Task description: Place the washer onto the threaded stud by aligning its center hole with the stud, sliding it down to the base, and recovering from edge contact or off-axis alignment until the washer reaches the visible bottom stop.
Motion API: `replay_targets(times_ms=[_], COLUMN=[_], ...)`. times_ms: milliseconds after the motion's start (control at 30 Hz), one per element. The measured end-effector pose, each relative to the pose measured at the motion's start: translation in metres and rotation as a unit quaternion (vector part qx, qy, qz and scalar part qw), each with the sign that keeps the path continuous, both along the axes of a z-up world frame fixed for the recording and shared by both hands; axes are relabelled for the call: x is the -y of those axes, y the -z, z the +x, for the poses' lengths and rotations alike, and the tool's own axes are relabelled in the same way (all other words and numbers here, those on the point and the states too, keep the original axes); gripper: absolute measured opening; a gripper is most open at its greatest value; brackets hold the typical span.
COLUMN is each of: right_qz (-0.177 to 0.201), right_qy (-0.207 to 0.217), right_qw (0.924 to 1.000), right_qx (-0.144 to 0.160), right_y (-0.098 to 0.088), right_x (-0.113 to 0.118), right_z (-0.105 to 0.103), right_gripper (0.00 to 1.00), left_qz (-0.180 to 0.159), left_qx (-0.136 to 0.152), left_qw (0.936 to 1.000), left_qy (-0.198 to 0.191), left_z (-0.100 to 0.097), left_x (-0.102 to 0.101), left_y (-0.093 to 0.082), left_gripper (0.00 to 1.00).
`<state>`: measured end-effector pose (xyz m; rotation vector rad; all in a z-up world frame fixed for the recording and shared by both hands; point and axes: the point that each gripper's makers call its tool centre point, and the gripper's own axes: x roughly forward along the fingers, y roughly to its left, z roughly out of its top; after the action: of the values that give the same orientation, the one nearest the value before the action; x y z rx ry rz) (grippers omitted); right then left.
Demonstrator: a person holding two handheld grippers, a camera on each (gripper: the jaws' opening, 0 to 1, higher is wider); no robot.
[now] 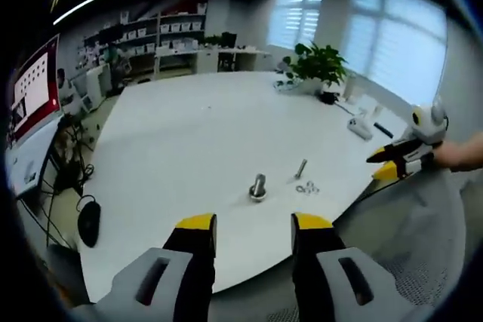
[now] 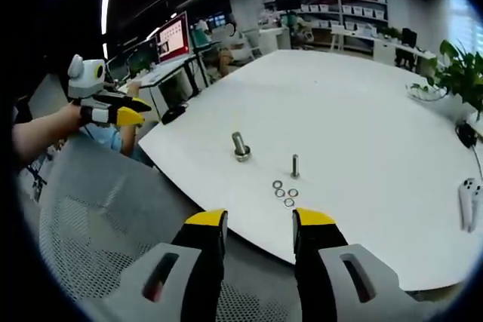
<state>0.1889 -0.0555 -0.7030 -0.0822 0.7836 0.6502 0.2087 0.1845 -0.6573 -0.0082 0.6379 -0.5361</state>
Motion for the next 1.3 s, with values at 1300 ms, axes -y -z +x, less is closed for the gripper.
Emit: replay_targets(times_ms=[1300], right_qz=[-0.059], right_qy=[-0.016], right_qw=[0.9974], right_qx=[-0.036], right_y=[0.019], right_x=[0.004], right_z=[-0.012], right_gripper=[0.39], left_qz=[0.026], left_qx=[0.033], left_qw=[0.9969], left_qy=[0.066], left_z=[-0.015], left_x=[0.010], left_y=[0.002], left_gripper=[0.34])
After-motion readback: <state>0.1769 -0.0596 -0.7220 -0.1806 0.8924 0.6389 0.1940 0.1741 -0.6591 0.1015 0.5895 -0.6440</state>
